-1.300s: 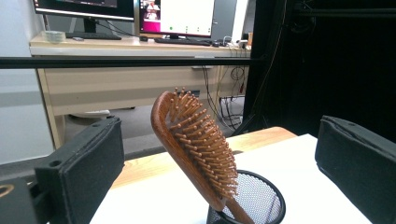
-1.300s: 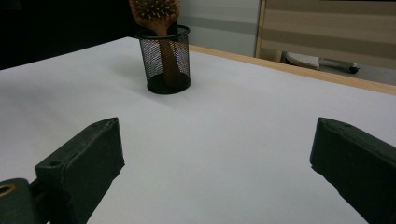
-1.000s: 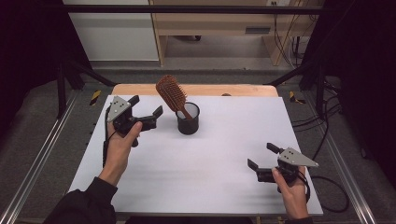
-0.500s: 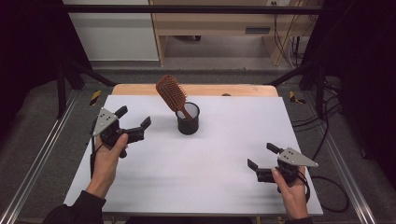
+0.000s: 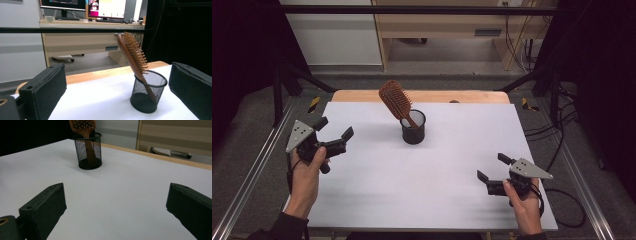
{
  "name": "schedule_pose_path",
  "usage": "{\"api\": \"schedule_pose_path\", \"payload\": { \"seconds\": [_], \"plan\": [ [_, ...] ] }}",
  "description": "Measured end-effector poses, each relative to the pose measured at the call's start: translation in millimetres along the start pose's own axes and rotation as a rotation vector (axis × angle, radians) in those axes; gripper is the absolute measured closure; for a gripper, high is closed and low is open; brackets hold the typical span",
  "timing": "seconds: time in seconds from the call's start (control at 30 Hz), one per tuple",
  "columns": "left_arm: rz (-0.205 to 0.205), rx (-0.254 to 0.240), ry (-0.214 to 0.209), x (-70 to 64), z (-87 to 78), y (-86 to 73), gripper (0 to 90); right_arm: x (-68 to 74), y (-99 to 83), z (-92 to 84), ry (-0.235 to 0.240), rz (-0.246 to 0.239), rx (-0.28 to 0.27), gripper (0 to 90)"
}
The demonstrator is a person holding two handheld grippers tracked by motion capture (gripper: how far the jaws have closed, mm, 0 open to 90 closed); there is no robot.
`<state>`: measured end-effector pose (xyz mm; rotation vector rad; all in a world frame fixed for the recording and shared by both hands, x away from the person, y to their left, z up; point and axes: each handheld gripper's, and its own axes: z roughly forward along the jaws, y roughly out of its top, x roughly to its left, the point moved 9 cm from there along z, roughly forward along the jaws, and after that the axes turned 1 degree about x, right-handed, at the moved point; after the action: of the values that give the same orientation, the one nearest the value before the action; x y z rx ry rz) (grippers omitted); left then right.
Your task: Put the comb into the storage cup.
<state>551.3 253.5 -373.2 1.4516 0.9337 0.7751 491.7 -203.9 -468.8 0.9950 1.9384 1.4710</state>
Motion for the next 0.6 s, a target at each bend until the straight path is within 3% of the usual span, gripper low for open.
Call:
{"api": "schedule_pose_path", "payload": {
  "seconds": [0.6],
  "plan": [
    [-0.006, -0.011, 0.037, 28.7, -33.8, -8.8, 1.4, -1.1, -1.0, -0.3, -0.017, -0.011, 0.005, 2.9]
  ]
}}
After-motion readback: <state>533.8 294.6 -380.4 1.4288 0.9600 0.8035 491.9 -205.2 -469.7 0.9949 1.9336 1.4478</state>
